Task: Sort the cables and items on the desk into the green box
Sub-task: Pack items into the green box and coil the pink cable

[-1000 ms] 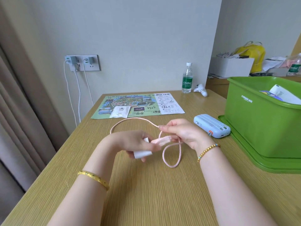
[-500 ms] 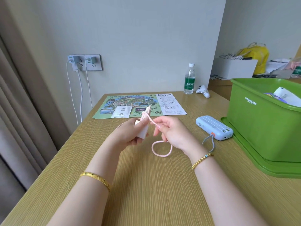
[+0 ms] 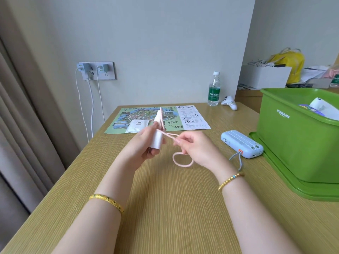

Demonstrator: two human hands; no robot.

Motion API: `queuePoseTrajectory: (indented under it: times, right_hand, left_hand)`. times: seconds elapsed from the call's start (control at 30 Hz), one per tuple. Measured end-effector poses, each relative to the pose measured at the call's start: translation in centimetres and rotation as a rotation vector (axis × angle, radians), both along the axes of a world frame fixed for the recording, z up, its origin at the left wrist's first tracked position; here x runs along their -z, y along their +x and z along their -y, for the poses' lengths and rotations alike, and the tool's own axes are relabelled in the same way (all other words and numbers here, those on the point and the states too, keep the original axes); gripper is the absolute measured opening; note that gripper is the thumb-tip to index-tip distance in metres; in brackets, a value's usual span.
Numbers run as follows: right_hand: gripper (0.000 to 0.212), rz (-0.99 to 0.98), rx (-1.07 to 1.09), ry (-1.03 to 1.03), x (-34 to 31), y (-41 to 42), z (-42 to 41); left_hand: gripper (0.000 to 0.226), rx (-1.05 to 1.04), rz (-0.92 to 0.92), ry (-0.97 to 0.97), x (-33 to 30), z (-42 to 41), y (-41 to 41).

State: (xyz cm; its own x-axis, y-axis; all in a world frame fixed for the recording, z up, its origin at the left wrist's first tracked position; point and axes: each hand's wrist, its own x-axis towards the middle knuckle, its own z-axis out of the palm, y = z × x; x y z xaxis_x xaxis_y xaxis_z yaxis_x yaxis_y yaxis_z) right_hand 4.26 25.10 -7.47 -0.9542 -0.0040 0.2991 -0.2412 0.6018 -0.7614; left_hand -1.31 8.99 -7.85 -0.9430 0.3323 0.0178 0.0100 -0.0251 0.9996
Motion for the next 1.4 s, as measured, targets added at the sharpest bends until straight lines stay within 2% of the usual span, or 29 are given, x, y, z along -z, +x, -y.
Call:
queuePoseTrajectory:
  times: [0.07,0.17,0.2,0.27,0.33,0.4,0.5,0.6,0.67,0.73,0.83,0.9,0.97,1.07,1.13,1.2,1.27,1.33,1.4]
  right_hand:
    - [0.029,0.113,0.021,-0.224,-0.3,-0.2,-1.0]
    - [0.036,0.273,0.026,-0.32,0.0,-0.3,-2.1]
    - [0.036,0.306,0.013,-0.346,0.2,-0.5,-2.2]
    - [0.026,0.338,-0.007,-0.419,0.6,-0.6,-2.2]
    - [0.018,0.34,0.004,-0.479,0.7,-0.7,-2.1]
    - [0.014,0.3,0.043,-0.532,0.5,-0.7,-2.3]
    - [0.007,0.23,0.011,-0.587,-0.2,-0.3,-2.6]
    - [0.018,0.213,-0.085,-0.401,-0.3,0.0,-1.5]
    - [0.019,0.189,-0.081,-0.201,-0.1,0.1,-0.2]
    - [0.02,0.118,-0.11,-0.141,0.2,0.2,1.0]
    - [0.021,-0.03,-0.085,-0.079,0.4,0.1,1.7]
    - [0.02,-0.144,0.038,0.058,0.5,0.1,1.6]
    - [0.021,-0.219,0.111,0.08,0.5,-0.1,1.3]
    - [0.021,-0.194,0.108,0.053,0.3,-0.2,0.9]
    - [0.022,-0.188,0.065,0.079,0.2,-0.1,0.8]
    - [0.026,-0.205,0.028,0.163,0.2,0.0,0.8]
    - [0.026,-0.181,-0.004,0.215,0.4,-0.1,0.8]
    - [0.022,-0.127,-0.009,0.192,0.7,-0.3,0.7]
    - [0.017,-0.098,0.038,0.222,1.2,-0.6,0.6]
  left_hand:
    - [0.034,0.11,-0.116,0.057,-0.1,0.5,0.2]
    - [0.028,0.343,-0.196,-0.005,-0.5,0.8,1.1]
    - [0.024,0.413,-0.195,-0.097,-0.7,0.8,1.6]
    - [0.018,0.517,-0.197,-0.396,-1.2,0.5,2.6]
    - [0.015,0.561,-0.19,-0.634,-1.4,0.0,3.2]
    - [0.013,0.513,-0.186,-0.743,-1.5,-0.4,3.4]
    - [0.032,0.304,-0.305,-1.014,-1.3,-0.7,3.1]
    - [0.041,-0.02,-0.593,-1.441,0.1,-1.4,2.3]
    - [0.042,-0.186,-0.67,-1.526,1.2,-1.9,1.7]
    - [0.043,-0.294,-0.588,-1.368,1.5,-2.0,1.1]
    - [0.048,-0.264,-0.297,-0.744,0.9,-1.4,0.7]
    - [0.047,-0.18,-0.143,-0.434,0.8,-1.1,0.5]
    - [0.042,-0.072,-0.042,-0.272,0.4,-1.0,0.5]
    - [0.036,0.041,0.107,-0.039,-0.2,-1.1,0.8]
    - [0.05,0.032,0.101,-0.047,-0.3,-1.1,1.0]
    - [0.054,0.012,0.015,-0.175,0.2,-1.2,1.0]
    - [0.042,-0.027,-0.02,-0.207,0.6,-1.4,1.1]
    - [0.028,-0.092,-0.002,-0.151,0.8,-1.3,1.0]
    - [0.028,-0.157,0.001,-0.069,0.8,-1.3,0.7]
